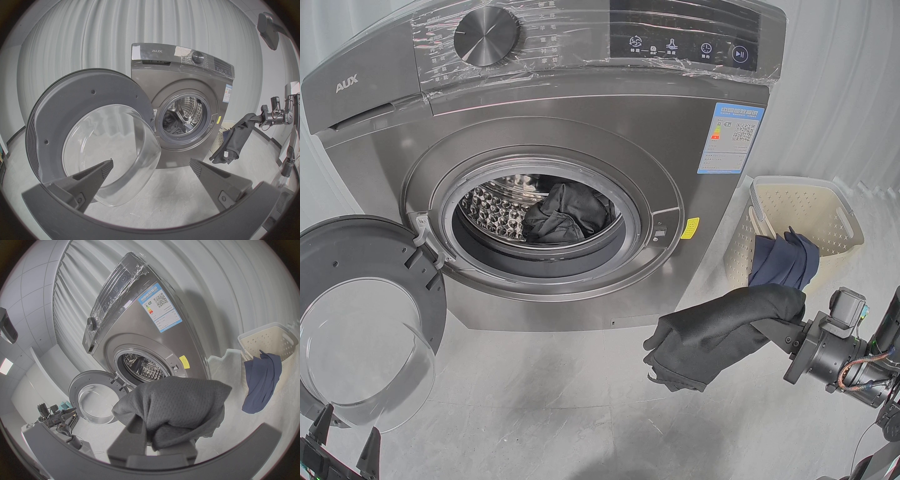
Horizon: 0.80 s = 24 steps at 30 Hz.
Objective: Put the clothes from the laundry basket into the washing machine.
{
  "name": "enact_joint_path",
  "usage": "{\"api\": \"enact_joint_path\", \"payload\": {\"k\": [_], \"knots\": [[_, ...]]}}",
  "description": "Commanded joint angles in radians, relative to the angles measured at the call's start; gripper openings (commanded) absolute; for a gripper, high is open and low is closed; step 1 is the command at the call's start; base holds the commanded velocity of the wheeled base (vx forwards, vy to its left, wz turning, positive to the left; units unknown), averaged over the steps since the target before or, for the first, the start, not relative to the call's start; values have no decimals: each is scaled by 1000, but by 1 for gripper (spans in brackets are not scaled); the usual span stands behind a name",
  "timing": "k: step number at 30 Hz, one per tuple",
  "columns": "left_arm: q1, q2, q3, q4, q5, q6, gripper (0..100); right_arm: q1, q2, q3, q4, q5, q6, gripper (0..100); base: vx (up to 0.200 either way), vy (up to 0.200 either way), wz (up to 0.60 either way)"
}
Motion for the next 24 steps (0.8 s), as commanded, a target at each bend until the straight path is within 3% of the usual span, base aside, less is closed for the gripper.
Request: {"api": "enact_joint_path", "payload": {"k": [1, 6, 9, 24], "knots": [[0, -15, 15, 0, 0, 0, 100, -5, 0, -2, -4, -1, -1, 0, 0, 0, 0], [0, -15, 15, 0, 0, 0, 100, -12, -1, -2, 2, -1, -4, 0, 0, 0, 0], [0, -15, 15, 0, 0, 0, 100, -12, -1, 0, 4, 0, -2, 0, 0, 0, 600], [0, -15, 15, 0, 2, -3, 100, -4, 2, -4, 1, -7, -7, 0, 0, 0, 0]]}}
